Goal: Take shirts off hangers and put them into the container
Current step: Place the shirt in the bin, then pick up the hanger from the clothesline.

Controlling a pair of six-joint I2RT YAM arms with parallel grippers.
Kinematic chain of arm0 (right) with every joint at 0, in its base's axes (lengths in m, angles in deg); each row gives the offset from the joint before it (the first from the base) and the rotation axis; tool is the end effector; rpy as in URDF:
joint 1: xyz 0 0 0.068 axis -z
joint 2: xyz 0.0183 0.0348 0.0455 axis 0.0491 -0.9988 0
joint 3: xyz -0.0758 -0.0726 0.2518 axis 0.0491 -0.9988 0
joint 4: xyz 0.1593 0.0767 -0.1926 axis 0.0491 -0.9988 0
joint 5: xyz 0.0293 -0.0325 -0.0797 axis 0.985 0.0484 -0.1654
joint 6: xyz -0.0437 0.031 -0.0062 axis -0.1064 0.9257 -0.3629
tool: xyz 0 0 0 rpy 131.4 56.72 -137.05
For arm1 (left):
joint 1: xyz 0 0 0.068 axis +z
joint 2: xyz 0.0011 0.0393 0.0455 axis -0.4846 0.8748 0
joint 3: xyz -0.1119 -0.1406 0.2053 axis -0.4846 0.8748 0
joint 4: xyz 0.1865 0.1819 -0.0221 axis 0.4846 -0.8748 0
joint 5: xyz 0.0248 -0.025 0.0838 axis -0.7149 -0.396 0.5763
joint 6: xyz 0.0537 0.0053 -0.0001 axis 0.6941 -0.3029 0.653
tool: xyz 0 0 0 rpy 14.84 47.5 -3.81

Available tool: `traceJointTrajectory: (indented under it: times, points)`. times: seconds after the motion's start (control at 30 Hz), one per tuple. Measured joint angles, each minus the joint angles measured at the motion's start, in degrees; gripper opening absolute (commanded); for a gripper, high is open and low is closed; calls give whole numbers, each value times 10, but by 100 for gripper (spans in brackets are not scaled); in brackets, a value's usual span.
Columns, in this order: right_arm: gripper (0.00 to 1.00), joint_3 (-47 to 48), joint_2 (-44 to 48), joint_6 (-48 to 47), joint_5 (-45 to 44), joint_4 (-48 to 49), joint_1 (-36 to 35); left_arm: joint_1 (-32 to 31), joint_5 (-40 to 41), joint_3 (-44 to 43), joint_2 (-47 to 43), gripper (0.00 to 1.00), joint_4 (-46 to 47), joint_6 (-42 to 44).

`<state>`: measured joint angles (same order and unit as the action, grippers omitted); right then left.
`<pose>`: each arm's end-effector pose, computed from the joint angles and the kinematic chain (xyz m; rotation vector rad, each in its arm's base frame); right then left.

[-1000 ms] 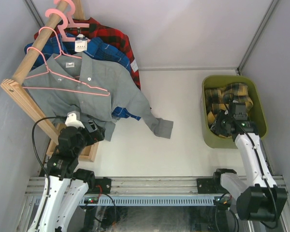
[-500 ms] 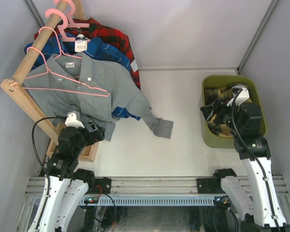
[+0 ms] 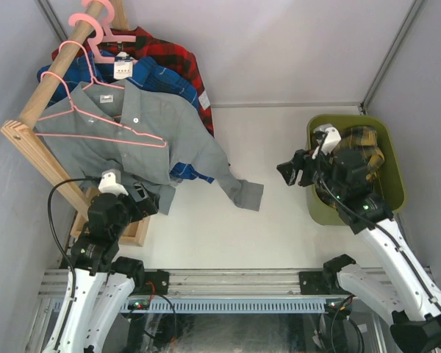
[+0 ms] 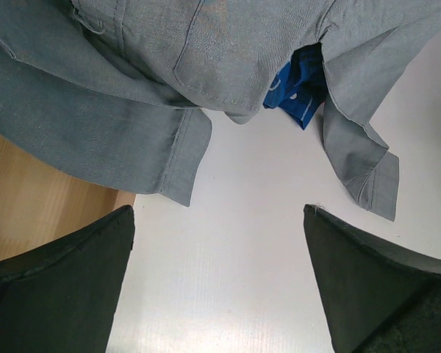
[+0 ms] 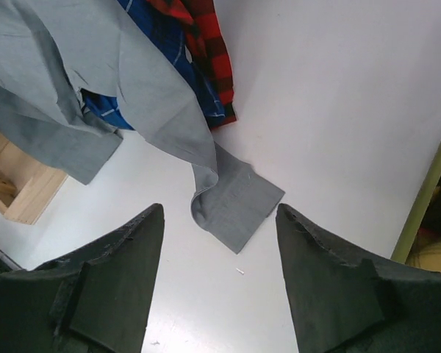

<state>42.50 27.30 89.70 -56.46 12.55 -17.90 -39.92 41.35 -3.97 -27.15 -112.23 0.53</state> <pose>0.1611 0.0688 0.3551 -0.2307 1.8985 0.6290 0.1019 -0.0169 0.2828 -0.3289 2.0181 -0.3358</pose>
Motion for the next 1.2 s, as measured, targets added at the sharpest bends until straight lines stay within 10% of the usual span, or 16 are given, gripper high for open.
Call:
traceJointTrajectory:
  times: [0.73,1.2]
  points:
    - [62,273,-266,-92,-6,49,-92,0,7,0,-7,100,0,0]
    - [56,788,-637,-123,84,-25,-193,0,10,0,-9,100,0,0]
